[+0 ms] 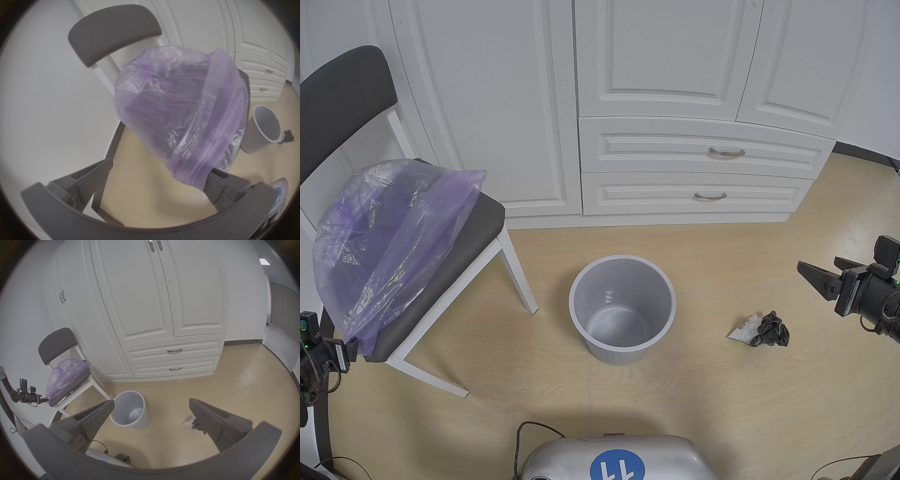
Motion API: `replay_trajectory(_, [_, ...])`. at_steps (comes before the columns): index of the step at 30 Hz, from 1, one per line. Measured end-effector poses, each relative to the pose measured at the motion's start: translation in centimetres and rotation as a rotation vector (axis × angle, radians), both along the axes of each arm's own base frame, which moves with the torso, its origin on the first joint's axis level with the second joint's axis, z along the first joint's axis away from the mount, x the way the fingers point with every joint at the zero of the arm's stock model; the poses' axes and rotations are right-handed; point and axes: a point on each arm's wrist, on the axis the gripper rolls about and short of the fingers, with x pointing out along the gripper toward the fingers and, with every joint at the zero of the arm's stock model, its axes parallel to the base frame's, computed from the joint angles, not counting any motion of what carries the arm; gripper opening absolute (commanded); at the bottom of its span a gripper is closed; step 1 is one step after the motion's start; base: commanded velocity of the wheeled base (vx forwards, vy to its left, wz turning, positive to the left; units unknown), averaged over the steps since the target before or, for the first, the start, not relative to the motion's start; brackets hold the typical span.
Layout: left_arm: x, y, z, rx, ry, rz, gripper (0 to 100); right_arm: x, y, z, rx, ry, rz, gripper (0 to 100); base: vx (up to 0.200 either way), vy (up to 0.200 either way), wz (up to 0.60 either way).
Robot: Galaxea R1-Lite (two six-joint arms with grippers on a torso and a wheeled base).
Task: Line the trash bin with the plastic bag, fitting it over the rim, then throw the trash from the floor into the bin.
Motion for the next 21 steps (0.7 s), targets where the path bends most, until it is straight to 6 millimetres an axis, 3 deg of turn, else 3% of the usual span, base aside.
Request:
replay_trajectory(11, [-1.6, 4.9, 0.9, -0.011, -0.07, 0.067, 100, -0.2, 0.2, 0.0, 0.003, -0.003, 0.016, 100, 0.0, 0.0, 0.0])
replay_trajectory(21, [-1.4, 5.0, 0.5, -0.044, -0.073, 0.014, 100, -0.5, 0.5, 0.1, 0.008, -0.023, 0.038, 100, 0.0, 0.0, 0.0])
